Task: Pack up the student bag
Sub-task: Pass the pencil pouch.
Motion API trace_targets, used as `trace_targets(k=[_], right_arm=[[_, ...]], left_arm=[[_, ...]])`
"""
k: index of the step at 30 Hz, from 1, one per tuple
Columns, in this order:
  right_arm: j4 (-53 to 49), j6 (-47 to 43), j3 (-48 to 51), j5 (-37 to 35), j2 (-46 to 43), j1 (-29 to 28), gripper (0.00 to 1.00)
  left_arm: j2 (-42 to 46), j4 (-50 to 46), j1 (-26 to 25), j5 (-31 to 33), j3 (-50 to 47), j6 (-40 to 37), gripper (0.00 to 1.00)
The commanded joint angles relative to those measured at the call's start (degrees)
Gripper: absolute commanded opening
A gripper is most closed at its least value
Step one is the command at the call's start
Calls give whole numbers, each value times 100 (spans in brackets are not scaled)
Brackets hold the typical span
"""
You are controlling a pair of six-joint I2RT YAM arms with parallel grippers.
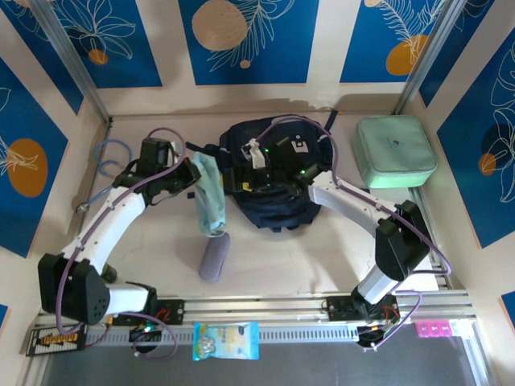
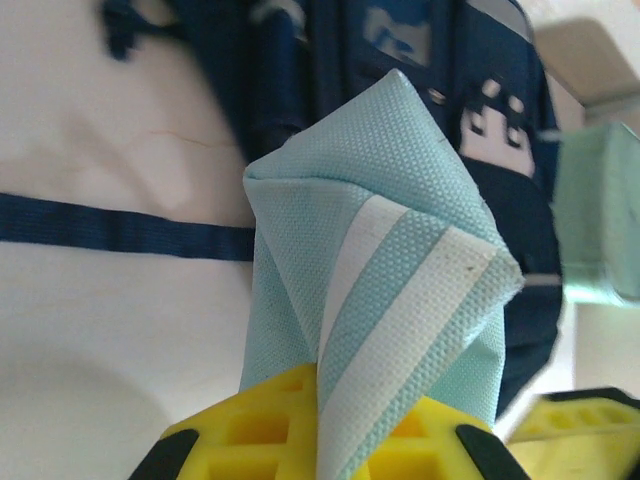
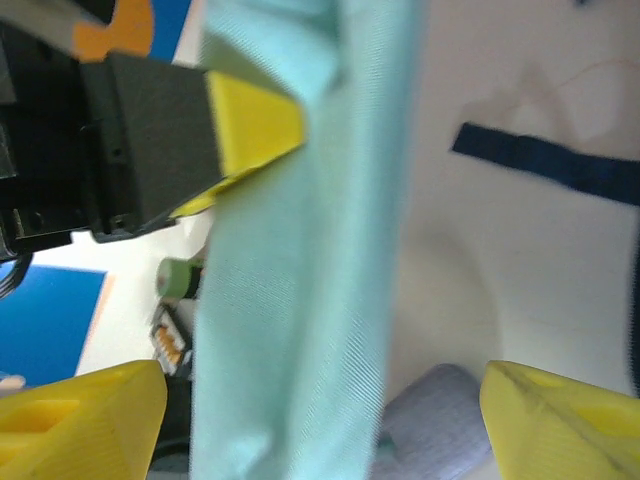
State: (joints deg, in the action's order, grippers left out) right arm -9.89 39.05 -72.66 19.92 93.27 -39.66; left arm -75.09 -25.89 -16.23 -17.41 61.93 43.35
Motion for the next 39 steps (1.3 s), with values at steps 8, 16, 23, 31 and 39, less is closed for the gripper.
trace_targets(k=[8, 16, 23, 31, 39], right_arm=[[308, 142, -67, 781, 284, 57, 81], [-512, -132, -43, -974, 223, -340, 82], [-329, -25, 0, -1052, 203, -302, 64], [641, 608, 939, -786, -619, 266, 18], [317, 754, 1760, -991, -2052, 1457, 16]], left_arm=[[-382, 853, -429, -664, 387, 371, 5], [-625, 597, -454, -382, 633, 542, 6], [-684, 510, -451, -358, 728, 579, 14], [-447, 114, -449, 193, 824, 109, 58], [-380, 338, -847, 307, 877, -1464, 93]])
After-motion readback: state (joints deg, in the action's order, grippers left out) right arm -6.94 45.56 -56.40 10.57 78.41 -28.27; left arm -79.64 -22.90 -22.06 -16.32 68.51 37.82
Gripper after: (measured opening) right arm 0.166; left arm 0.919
